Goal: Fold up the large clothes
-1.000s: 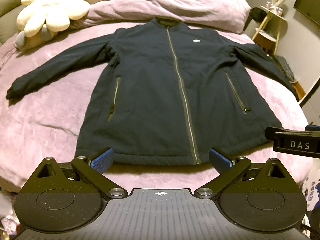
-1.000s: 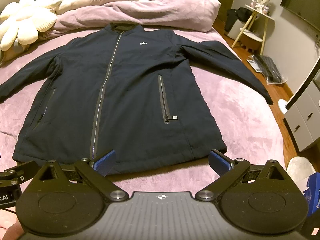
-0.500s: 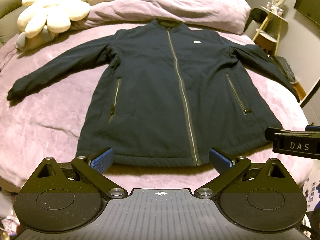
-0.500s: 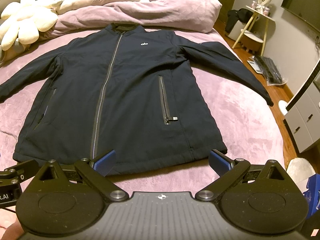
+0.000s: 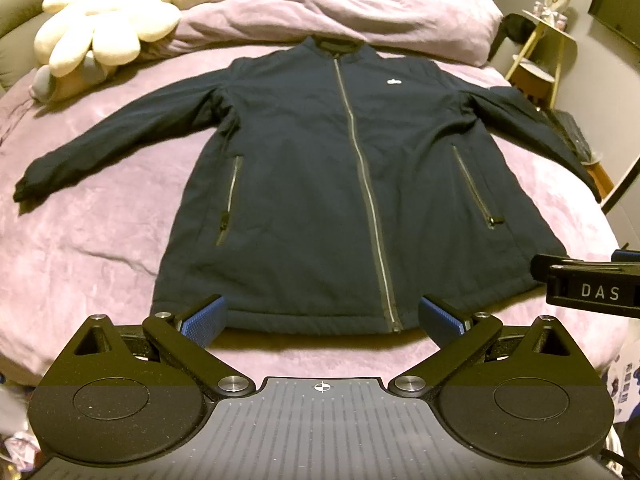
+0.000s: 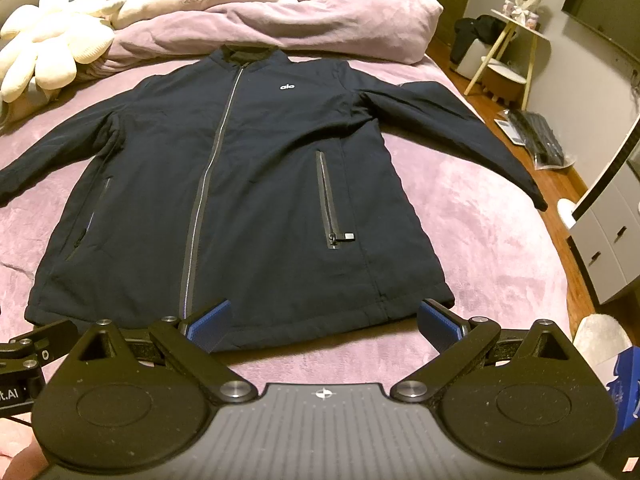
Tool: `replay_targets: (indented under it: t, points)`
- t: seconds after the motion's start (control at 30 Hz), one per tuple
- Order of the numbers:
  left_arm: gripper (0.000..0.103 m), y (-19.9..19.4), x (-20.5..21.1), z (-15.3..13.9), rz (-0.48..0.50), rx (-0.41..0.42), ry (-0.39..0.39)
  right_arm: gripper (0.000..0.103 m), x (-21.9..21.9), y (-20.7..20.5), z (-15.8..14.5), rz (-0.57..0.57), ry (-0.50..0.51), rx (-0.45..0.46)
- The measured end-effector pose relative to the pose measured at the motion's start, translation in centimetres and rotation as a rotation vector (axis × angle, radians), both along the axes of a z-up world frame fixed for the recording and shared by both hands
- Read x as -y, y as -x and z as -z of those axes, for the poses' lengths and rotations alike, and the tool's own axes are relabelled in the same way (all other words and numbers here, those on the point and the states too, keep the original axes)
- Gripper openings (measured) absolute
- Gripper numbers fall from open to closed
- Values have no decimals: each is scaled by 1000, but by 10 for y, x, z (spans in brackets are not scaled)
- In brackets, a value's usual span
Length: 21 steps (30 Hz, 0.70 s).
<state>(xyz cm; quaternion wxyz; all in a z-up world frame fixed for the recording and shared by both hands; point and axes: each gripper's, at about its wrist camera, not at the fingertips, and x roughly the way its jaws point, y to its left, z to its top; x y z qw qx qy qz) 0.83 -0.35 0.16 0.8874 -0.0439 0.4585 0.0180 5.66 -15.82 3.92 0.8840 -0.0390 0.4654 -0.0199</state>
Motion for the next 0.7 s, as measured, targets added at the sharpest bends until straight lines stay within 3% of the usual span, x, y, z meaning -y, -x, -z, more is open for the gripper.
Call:
replay_targets:
  t: [0.7]
  points:
    - [103, 0, 1, 5, -5, -10, 1, 99, 4, 0, 3, 4, -4, -4]
